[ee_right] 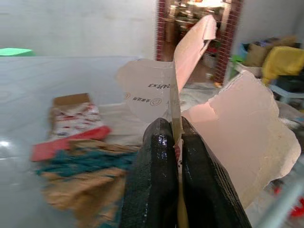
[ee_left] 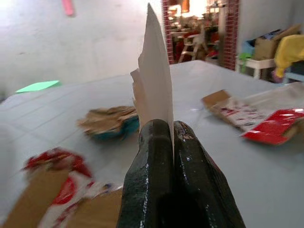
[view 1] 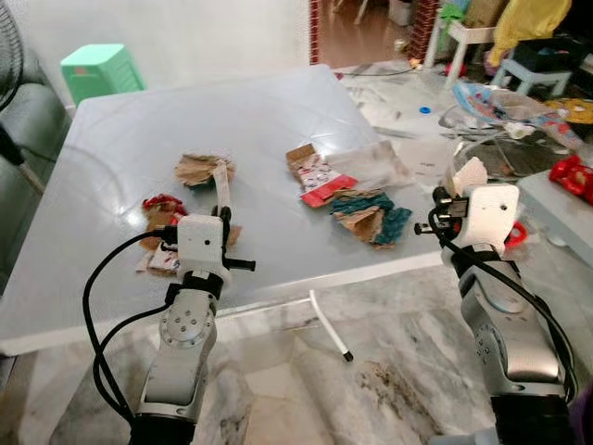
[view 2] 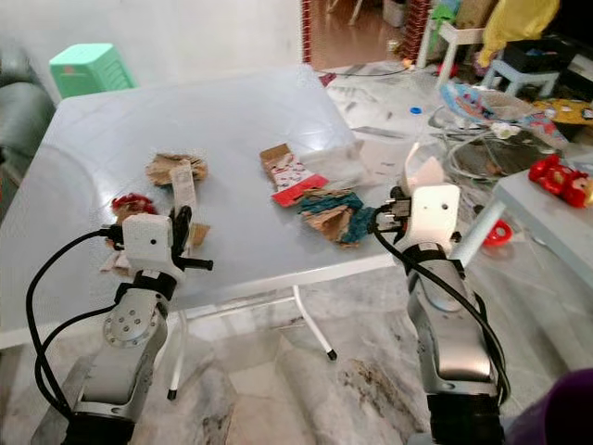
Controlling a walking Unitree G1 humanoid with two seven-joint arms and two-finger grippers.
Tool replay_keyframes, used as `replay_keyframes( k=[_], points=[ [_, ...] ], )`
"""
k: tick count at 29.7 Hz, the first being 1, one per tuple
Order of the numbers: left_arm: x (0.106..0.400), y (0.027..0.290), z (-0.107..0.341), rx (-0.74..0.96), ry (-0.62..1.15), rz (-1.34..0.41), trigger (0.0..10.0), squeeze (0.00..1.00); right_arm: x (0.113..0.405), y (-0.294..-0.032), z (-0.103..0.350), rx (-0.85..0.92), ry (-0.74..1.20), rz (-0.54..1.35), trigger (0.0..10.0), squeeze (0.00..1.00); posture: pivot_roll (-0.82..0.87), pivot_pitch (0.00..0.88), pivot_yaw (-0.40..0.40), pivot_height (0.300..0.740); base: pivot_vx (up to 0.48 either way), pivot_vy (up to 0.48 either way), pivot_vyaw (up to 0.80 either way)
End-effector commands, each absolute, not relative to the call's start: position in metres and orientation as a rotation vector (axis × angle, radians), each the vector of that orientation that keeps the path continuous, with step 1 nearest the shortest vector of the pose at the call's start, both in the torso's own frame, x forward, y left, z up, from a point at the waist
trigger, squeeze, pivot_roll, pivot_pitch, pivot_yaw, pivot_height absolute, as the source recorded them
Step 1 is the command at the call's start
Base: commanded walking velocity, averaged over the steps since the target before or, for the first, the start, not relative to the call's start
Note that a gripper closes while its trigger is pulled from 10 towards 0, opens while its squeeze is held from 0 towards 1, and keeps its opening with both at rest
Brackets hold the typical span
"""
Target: Picking trash to rubbish bin
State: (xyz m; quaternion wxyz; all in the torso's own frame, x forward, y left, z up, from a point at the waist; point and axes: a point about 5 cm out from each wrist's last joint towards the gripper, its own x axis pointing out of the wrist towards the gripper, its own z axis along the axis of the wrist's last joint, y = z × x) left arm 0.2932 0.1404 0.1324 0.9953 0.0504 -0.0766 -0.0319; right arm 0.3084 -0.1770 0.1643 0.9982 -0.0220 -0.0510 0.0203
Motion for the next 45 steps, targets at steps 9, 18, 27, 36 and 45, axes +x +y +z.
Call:
replay_keyframes(
  k=[9, 18, 27, 36, 45],
  points=[
    [0.2919, 0.143, 0.135, 0.107, -0.16, -0.057, 10.0, 0.0, 0.3097, -0.1777, 0.1618, -0.033, -0.075, 0.041, 10.0, 0.0, -0.06, 0.037, 0.039, 0.74, 0.0, 0.0, -0.26],
    [0.2913, 0.1427, 0.1348, 0.104, -0.159, -0.057, 10.0, 0.0, 0.3093, -0.1775, 0.1613, -0.027, -0.071, 0.043, 10.0, 0.0, -0.06, 0.04, 0.038, 0.74, 0.0, 0.0, -0.77],
    [0.2906, 0.1429, 0.1335, 0.096, -0.154, -0.051, 10.0, 0.0, 0.3092, -0.1784, 0.1609, -0.02, -0.063, 0.042, 10.0, 0.0, -0.07, 0.043, 0.037, 0.74, 0.0, 0.0, -0.77],
    [0.2912, 0.1434, 0.1335, 0.095, -0.153, -0.051, 10.0, 0.0, 0.308, -0.1769, 0.1646, -0.04, -0.101, 0.054, 10.0, 0.0, -0.06, 0.043, 0.036, 0.74, 0.0, 0.0, -0.61],
    [0.291, 0.1444, 0.1338, 0.094, -0.153, -0.046, 10.0, 0.0, 0.308, -0.1746, 0.1651, -0.039, -0.106, 0.063, 10.0, 0.0, -0.06, 0.039, 0.038, 0.74, 0.0, 0.0, 0.0]
  ],
)
